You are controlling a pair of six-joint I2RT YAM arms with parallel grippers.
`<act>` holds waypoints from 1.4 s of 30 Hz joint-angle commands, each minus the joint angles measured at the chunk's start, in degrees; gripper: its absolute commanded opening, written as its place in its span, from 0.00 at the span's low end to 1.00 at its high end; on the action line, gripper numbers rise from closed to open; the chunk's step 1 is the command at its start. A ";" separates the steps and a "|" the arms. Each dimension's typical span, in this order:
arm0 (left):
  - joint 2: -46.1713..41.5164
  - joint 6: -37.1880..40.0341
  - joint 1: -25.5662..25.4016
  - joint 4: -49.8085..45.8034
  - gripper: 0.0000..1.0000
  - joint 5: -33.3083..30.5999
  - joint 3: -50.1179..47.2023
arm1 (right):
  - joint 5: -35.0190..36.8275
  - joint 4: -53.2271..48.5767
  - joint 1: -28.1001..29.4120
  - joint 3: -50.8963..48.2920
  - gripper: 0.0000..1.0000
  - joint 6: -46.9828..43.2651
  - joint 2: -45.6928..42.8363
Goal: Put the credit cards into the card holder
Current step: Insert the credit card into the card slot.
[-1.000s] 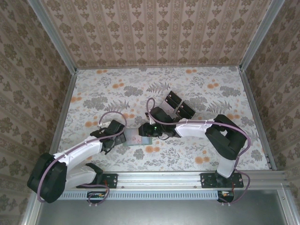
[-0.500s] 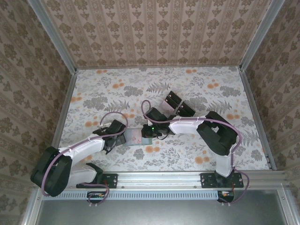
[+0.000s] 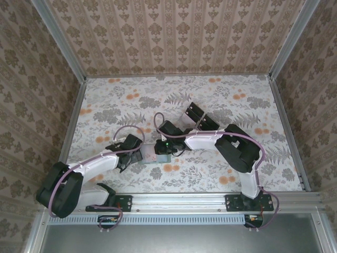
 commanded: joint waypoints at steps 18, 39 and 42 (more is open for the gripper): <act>3.37 -0.08 -1.15 4.87 1.00 3.15 -1.45 | -3.95 -6.08 1.72 7.07 0.15 -3.23 3.72; 0.21 2.52 -1.16 2.16 1.00 3.37 1.62 | -0.89 -3.17 -3.80 -6.76 0.16 -3.85 -8.50; 1.32 3.23 -1.16 2.38 1.00 3.29 2.49 | -0.80 -3.64 -3.72 -5.92 0.13 -3.92 -9.38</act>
